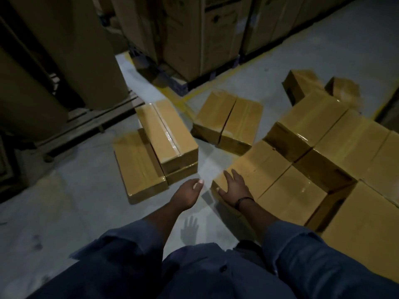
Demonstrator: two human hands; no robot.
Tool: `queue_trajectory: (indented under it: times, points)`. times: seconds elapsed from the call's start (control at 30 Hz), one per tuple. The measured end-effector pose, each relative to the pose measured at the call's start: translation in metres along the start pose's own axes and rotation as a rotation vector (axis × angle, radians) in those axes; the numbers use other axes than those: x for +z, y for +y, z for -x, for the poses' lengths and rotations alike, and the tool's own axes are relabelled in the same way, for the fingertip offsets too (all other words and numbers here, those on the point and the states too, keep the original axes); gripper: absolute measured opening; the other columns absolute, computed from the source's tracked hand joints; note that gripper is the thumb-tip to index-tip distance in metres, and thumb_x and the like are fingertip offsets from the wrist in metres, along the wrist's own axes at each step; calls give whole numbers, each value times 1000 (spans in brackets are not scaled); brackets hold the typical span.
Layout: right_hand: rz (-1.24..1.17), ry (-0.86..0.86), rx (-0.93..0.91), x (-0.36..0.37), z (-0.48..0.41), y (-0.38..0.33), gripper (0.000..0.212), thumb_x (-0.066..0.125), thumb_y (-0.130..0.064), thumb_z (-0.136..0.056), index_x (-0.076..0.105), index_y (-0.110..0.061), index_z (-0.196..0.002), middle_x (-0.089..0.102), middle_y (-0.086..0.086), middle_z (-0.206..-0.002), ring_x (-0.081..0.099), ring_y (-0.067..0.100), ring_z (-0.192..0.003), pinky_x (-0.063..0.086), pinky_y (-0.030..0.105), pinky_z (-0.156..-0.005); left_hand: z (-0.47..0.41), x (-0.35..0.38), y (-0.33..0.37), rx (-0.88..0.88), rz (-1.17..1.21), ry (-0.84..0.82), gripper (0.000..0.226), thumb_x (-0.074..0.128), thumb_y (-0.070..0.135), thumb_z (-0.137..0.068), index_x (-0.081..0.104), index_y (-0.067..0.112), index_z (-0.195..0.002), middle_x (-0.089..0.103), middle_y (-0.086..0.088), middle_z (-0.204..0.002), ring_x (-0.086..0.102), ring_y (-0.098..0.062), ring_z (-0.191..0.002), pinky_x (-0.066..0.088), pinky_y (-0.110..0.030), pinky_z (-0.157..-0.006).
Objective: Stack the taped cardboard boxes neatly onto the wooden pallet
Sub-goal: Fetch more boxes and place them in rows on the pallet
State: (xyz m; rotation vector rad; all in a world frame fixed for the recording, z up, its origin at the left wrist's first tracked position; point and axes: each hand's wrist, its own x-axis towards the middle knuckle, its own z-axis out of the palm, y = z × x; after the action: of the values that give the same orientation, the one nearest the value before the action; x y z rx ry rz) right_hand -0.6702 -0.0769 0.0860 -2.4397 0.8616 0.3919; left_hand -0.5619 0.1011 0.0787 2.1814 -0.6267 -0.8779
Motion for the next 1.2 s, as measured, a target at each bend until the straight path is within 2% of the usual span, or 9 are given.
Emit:
queue_trajectory:
  times: [0.07, 0.17, 0.4, 0.47, 0.57, 0.7, 0.87, 1.0, 1.2]
  points:
    - [5, 4, -33, -1, -10, -12, 78, 58, -49, -96, 21, -27, -161, 11, 4, -170, 13, 29, -154, 29, 45, -121, -7, -10, -11, -23, 17, -3, 64, 32, 59, -106, 53, 16, -149, 53, -6, -153, 50, -24, -139, 37, -36, -113]
    - [15, 1, -63, -2, -29, -22, 78, 58, -52, -95, 23, -27, -160, 15, 4, -169, 15, 28, -153, 30, 45, -120, -20, -24, -18, -48, 31, 0, 69, 28, 67, -103, 57, 22, -146, 59, -6, -147, 56, -25, -133, 44, -39, -109]
    - [41, -12, -136, -16, -100, -43, 76, 56, -51, -97, 24, -23, -160, 20, 7, -167, 17, 29, -152, 29, 45, -120, -70, -50, -5, -18, 43, 40, 53, 33, 51, -110, 59, 18, -142, 61, -5, -143, 55, -24, -134, 35, -24, -96]
    - [35, -24, -143, -22, -127, -50, 75, 56, -51, -98, 24, -23, -160, 20, 7, -167, 17, 29, -152, 29, 46, -120, -91, -63, -3, -48, 8, 66, 55, 33, 50, -110, 56, 16, -146, 57, -7, -149, 52, -25, -137, 33, -24, -99]
    - [44, -45, -154, -31, -166, -60, 76, 56, -51, -97, 24, -24, -160, 21, 6, -167, 19, 29, -152, 30, 49, -119, -120, -84, -7, -103, 5, 82, 63, 31, 59, -107, 55, 17, -147, 56, -7, -150, 51, -26, -138, 38, -33, -110]
    - [60, -103, -204, -48, -212, -76, 76, 57, -51, -97, 25, -24, -160, 23, 7, -166, 20, 29, -152, 31, 48, -119, -148, -114, -2, -146, 13, 166, 56, 32, 52, -110, 62, 15, -138, 65, -7, -138, 59, -25, -126, 40, -28, -95]
    - [123, -131, -275, -67, -268, -100, 75, 58, -48, -97, 26, -23, -160, 24, 8, -166, 22, 31, -151, 31, 48, -119, -180, -147, -1, -208, 19, 246, 61, 32, 52, -110, 50, 9, -150, 53, -11, -152, 48, -28, -140, 34, -29, -107]
    - [141, -168, -293, -67, -303, -117, 74, 58, -46, -97, 26, -23, -159, 25, 9, -165, 23, 31, -150, 32, 49, -119, -204, -164, -18, -278, 73, 270, 64, 33, 54, -109, 50, 8, -150, 54, -13, -151, 49, -30, -140, 37, -36, -112]
    - [188, -238, -284, -63, -359, -139, 73, 57, -46, -98, 25, -22, -160, 24, 8, -166, 21, 30, -151, 32, 49, -118, -245, -191, -54, -360, 70, 270, 56, 35, 46, -110, 55, 6, -144, 59, -17, -144, 55, -31, -132, 39, -31, -102]
